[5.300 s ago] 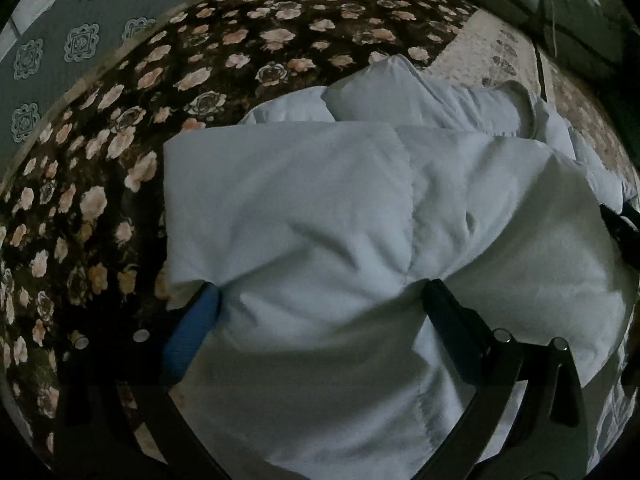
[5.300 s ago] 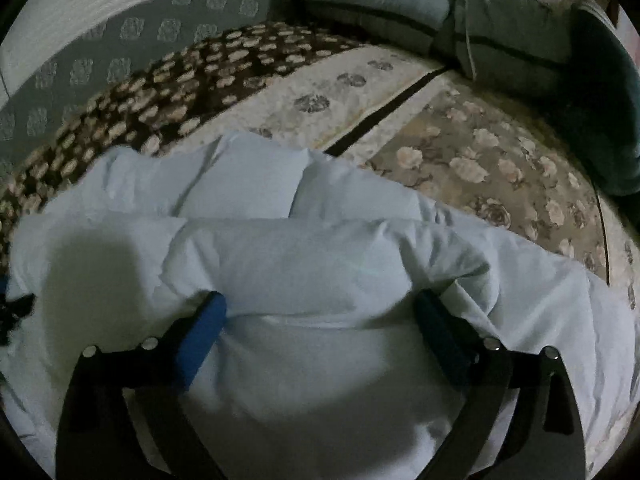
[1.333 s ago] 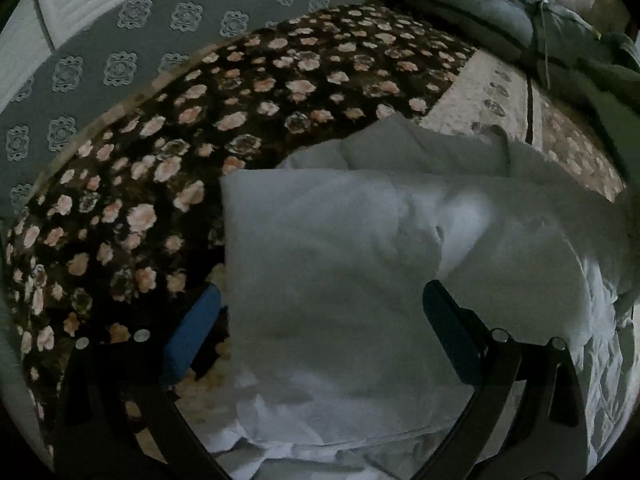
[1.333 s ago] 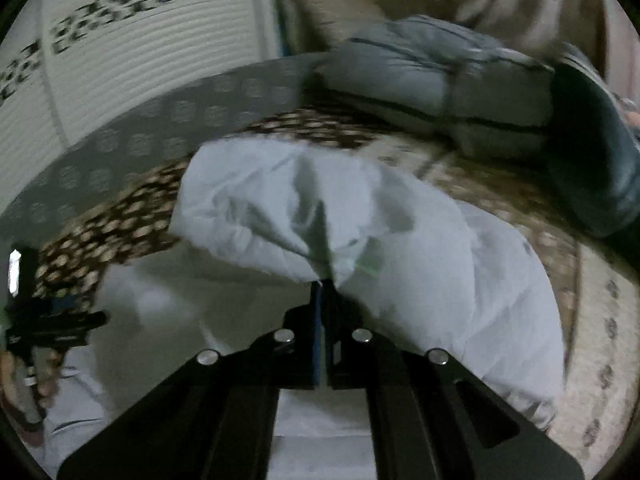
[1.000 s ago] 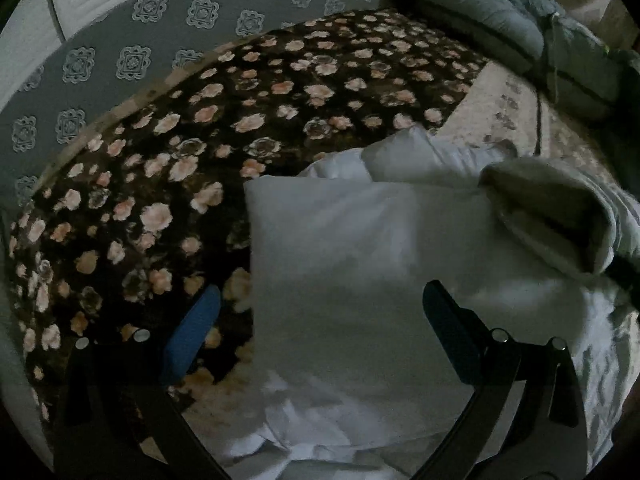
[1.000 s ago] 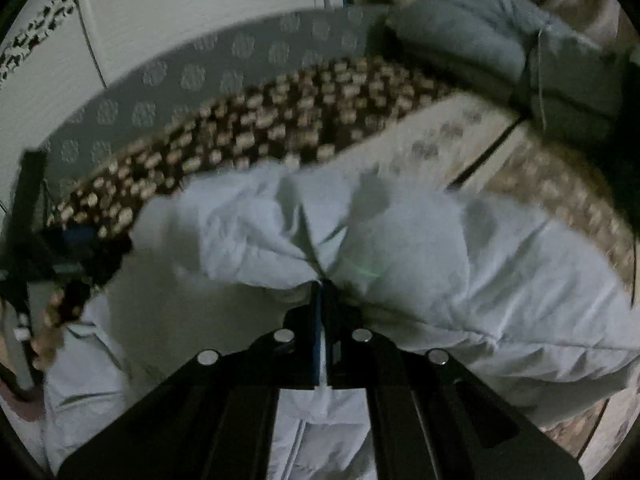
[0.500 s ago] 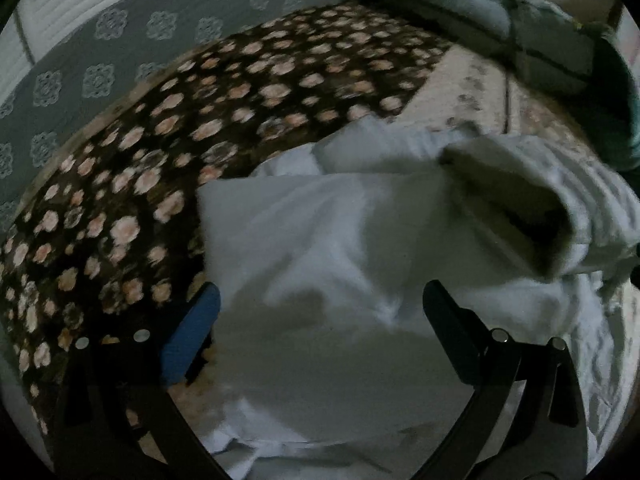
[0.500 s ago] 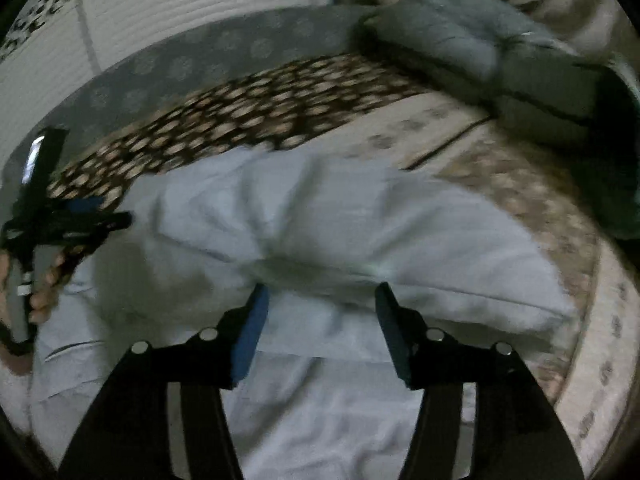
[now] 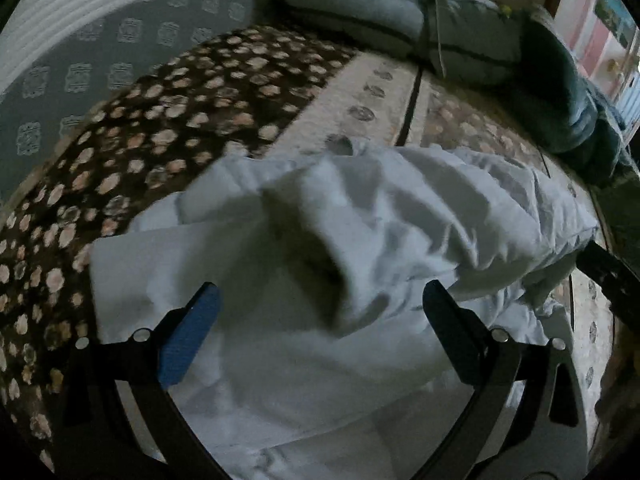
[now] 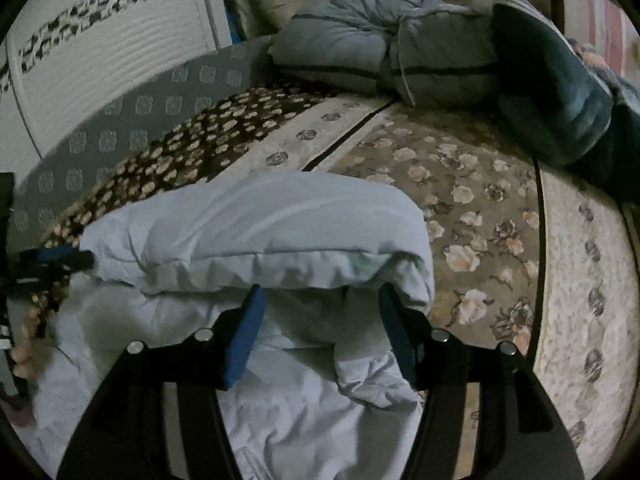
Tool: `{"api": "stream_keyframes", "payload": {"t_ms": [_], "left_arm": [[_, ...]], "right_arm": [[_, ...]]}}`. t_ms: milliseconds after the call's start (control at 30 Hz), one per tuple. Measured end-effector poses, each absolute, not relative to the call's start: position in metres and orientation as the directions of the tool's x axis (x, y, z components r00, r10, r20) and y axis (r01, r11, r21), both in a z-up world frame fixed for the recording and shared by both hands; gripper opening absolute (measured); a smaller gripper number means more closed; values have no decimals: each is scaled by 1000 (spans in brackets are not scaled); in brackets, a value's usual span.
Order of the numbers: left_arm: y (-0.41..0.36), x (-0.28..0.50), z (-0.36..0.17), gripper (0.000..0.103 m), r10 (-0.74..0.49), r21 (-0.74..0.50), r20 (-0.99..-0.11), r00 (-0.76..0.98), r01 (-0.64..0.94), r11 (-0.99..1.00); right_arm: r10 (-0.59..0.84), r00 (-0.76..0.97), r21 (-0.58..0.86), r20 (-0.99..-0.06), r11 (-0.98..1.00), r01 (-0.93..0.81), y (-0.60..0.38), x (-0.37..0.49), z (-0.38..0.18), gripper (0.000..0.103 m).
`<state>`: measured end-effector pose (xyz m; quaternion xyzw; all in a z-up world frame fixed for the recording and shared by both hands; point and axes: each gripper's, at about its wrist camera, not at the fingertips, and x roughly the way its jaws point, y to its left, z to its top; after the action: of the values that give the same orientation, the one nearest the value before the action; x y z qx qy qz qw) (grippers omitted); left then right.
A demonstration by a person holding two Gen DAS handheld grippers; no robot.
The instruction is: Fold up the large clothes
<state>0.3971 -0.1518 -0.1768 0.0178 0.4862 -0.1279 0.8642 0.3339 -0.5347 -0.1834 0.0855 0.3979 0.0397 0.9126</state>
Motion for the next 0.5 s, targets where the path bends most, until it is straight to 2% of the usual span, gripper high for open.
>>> {"api": "stream_keyframes", "payload": {"t_ms": [100, 200, 367, 433, 500], "left_arm": [[-173, 407, -188, 92, -197, -94, -873, 447, 241, 966], [-189, 413, -198, 70, -181, -84, -897, 402, 247, 965], [-188, 421, -201, 49, -205, -117, -900, 384, 240, 964], [-187, 421, -201, 37, -208, -118, -898, 388, 242, 963], [-184, 420, -201, 29, -211, -122, -895, 393, 239, 963]], "right_arm": [[138, 683, 183, -717, 983, -6, -537, 333, -185, 60], [152, 695, 189, -703, 982, -23, -541, 333, -178, 60], [140, 678, 161, -721, 986, -33, -544, 334, -176, 61], [99, 662, 115, -743, 993, -20, -544, 335, -182, 61], [77, 650, 103, -756, 995, 2, -546, 337, -189, 61]]}}
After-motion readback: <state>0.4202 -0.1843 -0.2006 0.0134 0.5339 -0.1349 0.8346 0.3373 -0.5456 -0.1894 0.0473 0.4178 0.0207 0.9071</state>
